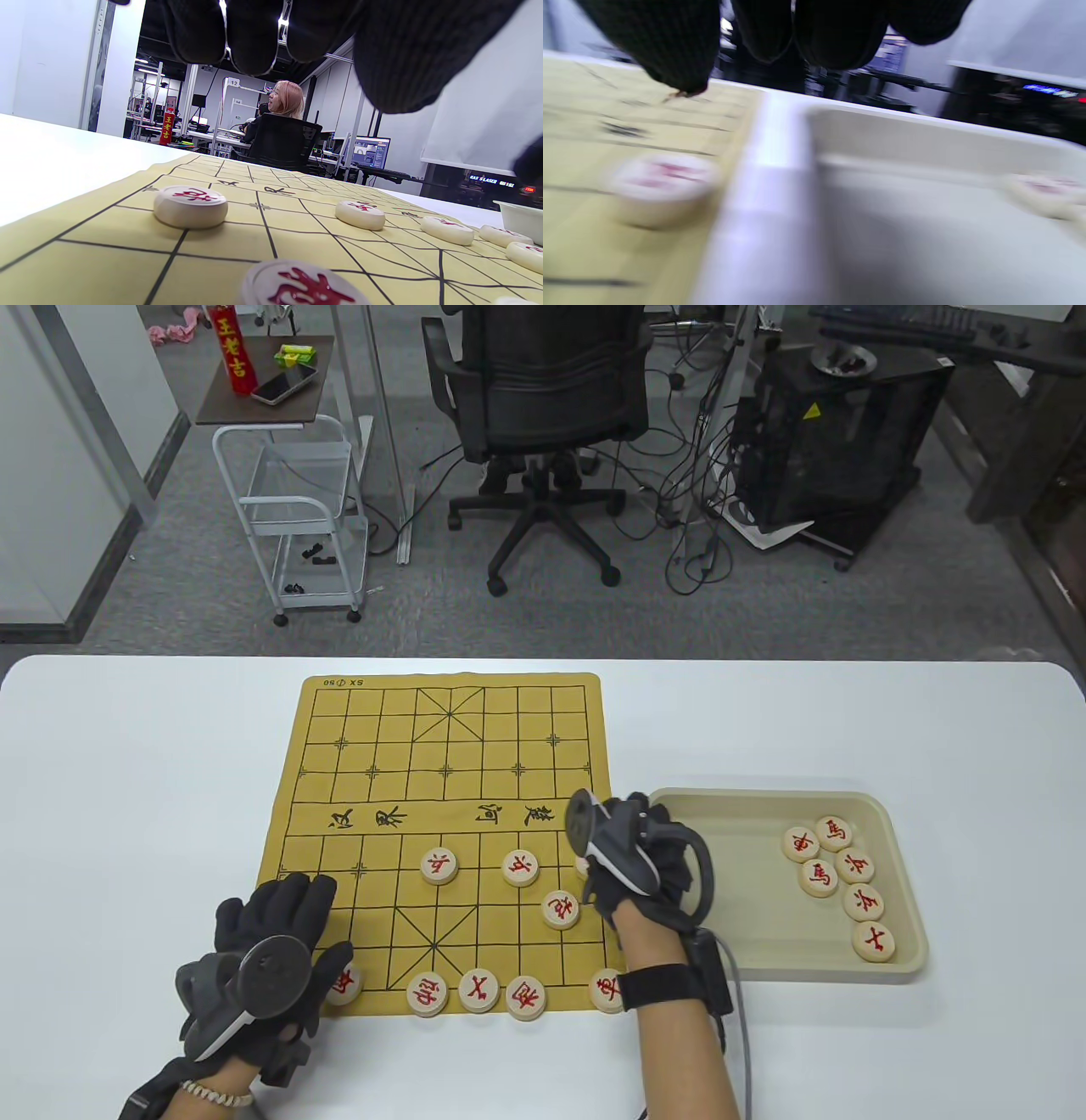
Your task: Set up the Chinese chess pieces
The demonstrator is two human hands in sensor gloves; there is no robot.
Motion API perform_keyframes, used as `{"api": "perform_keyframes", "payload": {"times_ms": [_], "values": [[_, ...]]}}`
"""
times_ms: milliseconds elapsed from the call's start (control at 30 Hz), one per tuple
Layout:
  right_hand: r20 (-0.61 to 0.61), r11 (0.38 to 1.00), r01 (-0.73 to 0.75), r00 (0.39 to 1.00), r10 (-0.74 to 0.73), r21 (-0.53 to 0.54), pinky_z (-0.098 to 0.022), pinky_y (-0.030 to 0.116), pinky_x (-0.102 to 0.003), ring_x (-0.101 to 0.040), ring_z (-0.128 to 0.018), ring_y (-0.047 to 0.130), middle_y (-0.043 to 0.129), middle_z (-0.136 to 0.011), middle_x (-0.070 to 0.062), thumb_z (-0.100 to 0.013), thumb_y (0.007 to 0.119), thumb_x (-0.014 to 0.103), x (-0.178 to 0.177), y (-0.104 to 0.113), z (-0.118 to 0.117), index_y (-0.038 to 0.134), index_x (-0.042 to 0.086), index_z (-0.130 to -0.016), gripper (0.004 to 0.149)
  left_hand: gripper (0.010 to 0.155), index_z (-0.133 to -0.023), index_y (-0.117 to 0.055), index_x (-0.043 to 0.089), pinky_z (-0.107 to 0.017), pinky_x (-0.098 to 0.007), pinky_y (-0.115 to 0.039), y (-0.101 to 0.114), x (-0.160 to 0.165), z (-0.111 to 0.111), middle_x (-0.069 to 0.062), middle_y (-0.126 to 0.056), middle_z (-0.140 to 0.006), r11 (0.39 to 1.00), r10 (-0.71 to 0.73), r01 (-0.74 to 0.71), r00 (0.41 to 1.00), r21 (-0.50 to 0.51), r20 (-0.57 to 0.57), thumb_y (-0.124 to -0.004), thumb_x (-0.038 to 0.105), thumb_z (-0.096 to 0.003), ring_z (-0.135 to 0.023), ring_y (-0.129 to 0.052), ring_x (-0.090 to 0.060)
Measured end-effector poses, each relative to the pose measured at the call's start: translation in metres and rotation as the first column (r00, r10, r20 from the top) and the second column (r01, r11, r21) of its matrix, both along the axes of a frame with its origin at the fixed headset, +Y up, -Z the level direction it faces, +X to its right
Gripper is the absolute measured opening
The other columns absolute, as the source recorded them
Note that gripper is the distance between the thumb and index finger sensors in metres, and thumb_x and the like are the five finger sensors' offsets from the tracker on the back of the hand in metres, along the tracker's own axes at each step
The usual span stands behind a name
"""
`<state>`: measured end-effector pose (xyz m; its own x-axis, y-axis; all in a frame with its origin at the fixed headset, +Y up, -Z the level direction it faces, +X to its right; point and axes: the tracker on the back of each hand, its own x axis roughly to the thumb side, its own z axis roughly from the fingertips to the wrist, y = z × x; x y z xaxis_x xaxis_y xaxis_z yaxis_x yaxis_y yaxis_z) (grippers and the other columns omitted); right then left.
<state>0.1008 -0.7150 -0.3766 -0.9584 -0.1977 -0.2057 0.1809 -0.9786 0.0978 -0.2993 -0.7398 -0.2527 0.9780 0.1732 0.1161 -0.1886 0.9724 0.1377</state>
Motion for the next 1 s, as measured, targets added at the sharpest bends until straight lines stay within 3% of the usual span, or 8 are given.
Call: {"api": "perform_keyframes", "payload": {"times_ms": [67, 200, 333, 567, 767, 1000], "values": [[0.079, 0.998, -0.054, 0.995, 0.056, -0.033, -0.061, 0.074, -0.048, -0.029, -0.087, 0.082, 0.065, -0.113, -0.011, -0.044, 0.091, 0.046, 0.035, -0.002, 0.002, 0.066, 0.025, -0.106, 0.070, 0.081, -0.108, -0.052, 0.030, -0.073, -0.074, -0.041, 0.000, 0.000, 0.000, -0.013, -0.058, -0.116, 1.000, -0.001, 0.001, 1.000, 0.002, -0.003, -0.085, 0.053, -0.0382, -0.107, -0.063, -0.047], [0.214, 0.998, -0.049, 0.975, 0.054, -0.031, -0.059, 0.075, -0.048, -0.028, -0.085, 0.084, 0.069, -0.110, -0.011, -0.046, 0.091, 0.034, 0.102, -0.010, 0.006, 0.072, 0.026, -0.102, 0.059, 0.080, -0.108, -0.052, 0.030, -0.073, -0.075, -0.040, 0.000, 0.001, 0.000, -0.014, -0.058, -0.116, 1.000, -0.003, 0.003, 1.000, 0.003, -0.004, -0.085, 0.053, -0.0383, -0.107, -0.063, -0.047], [0.275, 0.993, -0.058, 0.958, 0.084, -0.103, -0.059, 0.075, -0.047, -0.027, -0.085, 0.084, 0.070, -0.109, -0.009, -0.046, 0.091, 0.031, 0.138, -0.023, 0.007, 0.074, 0.026, -0.100, 0.057, 0.080, -0.108, -0.052, 0.030, -0.073, -0.074, -0.041, -0.001, 0.002, -0.001, -0.014, -0.058, -0.116, 1.000, -0.009, 0.009, 1.000, -0.003, -0.004, -0.085, 0.053, -0.0383, -0.107, -0.063, -0.047], [0.302, 0.975, -0.058, 0.945, 0.122, -0.213, -0.061, 0.073, -0.048, -0.027, -0.087, 0.082, 0.070, -0.110, -0.009, -0.046, 0.092, 0.034, 0.160, -0.041, 0.000, 0.074, 0.024, -0.100, 0.057, 0.080, -0.108, -0.052, 0.030, -0.073, -0.074, -0.041, -0.002, 0.002, -0.002, -0.014, -0.058, -0.116, 1.000, -0.018, 0.018, 1.000, -0.019, -0.011, -0.085, 0.053, -0.0383, -0.107, -0.063, -0.047], [0.271, 0.969, -0.049, 0.956, 0.116, -0.244, -0.063, 0.071, -0.047, -0.027, -0.090, 0.078, 0.065, -0.111, -0.007, -0.047, 0.092, 0.038, 0.165, -0.046, -0.003, 0.067, 0.023, -0.102, 0.062, 0.080, -0.108, -0.052, 0.030, -0.073, -0.074, -0.040, -0.002, 0.002, -0.002, -0.013, -0.058, -0.116, 0.999, -0.019, 0.018, 1.000, -0.028, -0.020, -0.085, 0.053, -0.0381, -0.107, -0.063, -0.047], [0.213, 0.963, -0.067, 0.969, 0.125, -0.262, -0.063, 0.072, -0.042, -0.022, -0.087, 0.080, 0.067, -0.111, -0.003, -0.049, 0.091, 0.044, 0.167, -0.054, -0.005, 0.065, 0.030, -0.099, 0.058, 0.080, -0.108, -0.052, 0.030, -0.073, -0.074, -0.040, -0.002, 0.002, -0.003, -0.013, -0.058, -0.116, 0.999, -0.024, 0.023, 0.999, -0.041, -0.025, -0.085, 0.053, -0.0381, -0.107, -0.063, -0.047]]}}
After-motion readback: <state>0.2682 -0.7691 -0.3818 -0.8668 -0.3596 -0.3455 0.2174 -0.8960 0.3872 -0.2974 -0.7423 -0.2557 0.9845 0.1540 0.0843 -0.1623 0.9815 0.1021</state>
